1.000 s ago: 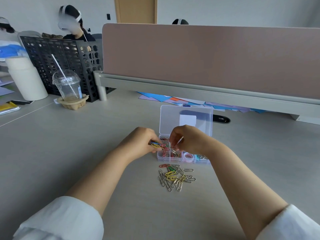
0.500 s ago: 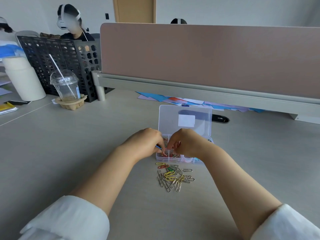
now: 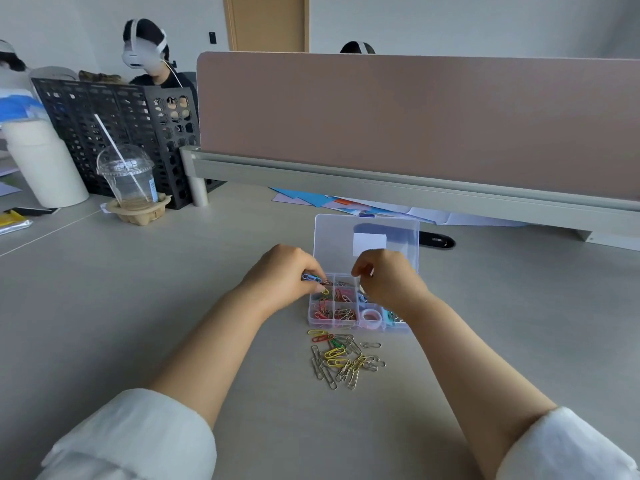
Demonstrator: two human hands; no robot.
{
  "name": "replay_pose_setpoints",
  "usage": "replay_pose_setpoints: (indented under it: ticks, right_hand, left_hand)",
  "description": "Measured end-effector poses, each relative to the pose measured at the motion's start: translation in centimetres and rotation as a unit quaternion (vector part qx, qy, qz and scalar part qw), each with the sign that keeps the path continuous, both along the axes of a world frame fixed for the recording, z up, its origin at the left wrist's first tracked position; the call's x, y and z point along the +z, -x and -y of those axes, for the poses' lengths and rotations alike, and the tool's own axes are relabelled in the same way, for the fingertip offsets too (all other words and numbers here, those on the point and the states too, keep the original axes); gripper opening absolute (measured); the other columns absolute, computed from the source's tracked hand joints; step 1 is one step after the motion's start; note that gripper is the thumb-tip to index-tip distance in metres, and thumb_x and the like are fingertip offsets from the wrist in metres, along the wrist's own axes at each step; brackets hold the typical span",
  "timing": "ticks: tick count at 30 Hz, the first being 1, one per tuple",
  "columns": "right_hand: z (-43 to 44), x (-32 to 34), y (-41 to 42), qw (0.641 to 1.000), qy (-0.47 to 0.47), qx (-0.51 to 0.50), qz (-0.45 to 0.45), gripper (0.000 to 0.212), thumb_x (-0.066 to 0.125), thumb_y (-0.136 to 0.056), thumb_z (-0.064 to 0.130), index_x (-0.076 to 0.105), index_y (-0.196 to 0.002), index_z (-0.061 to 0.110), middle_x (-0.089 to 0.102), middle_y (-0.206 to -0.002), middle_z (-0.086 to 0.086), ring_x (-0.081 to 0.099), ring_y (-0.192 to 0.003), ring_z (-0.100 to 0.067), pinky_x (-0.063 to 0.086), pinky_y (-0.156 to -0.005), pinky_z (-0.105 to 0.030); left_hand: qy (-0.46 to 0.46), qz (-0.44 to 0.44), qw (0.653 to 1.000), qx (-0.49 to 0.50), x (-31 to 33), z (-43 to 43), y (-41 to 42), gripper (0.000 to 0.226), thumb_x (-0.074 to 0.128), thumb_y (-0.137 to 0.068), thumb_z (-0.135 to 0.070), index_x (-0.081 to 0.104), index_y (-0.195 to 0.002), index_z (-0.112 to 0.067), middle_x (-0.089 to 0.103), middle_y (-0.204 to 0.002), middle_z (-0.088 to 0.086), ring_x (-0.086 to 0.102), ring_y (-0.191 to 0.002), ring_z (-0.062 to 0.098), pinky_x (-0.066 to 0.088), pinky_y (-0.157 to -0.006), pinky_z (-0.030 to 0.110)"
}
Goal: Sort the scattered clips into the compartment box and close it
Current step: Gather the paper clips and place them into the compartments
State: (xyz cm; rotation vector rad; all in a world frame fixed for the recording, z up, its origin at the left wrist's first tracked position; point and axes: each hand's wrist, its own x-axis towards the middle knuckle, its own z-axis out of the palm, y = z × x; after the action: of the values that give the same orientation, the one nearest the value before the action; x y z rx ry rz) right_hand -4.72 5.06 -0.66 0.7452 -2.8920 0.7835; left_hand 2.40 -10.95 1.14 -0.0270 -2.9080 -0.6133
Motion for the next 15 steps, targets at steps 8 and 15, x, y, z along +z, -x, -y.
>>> replay_pose_setpoints:
  ticks: [8,15]
  right_hand:
    - [-1.9,-2.1,1.5,0.985,0.145,-0.073,-0.054,0.026,0.048,-0.081,-0.002,0.069,-0.090,0.009,0.070,-0.100,-0.010,0.054,-0.075,-0.018,0.048,-0.073,-0.029]
    - [-1.9,-2.9,1.4,0.980,0.174,-0.066,-0.078,0.021,0.052,-0.081,-0.001,0.069,-0.090,0.008,0.070,-0.098,-0.009,0.052,-0.071,-0.016,0.049,-0.069,-0.029]
  left_hand:
    - [0.054,0.053,0.997,0.000,-0.5,-2.6,5.4,0.020,0.062,-0.085,-0.017,0.070,-0.100,-0.008,0.070,-0.105,0.013,0.062,-0.092,0.030,0.050,-0.079,0.034]
    - [0.138,0.128,0.982,-0.026,-0.2,-3.4,7.0,0.021,0.058,-0.083,-0.003,0.068,-0.101,-0.007,0.067,-0.105,0.014,0.056,-0.078,0.024,0.041,-0.059,0.025]
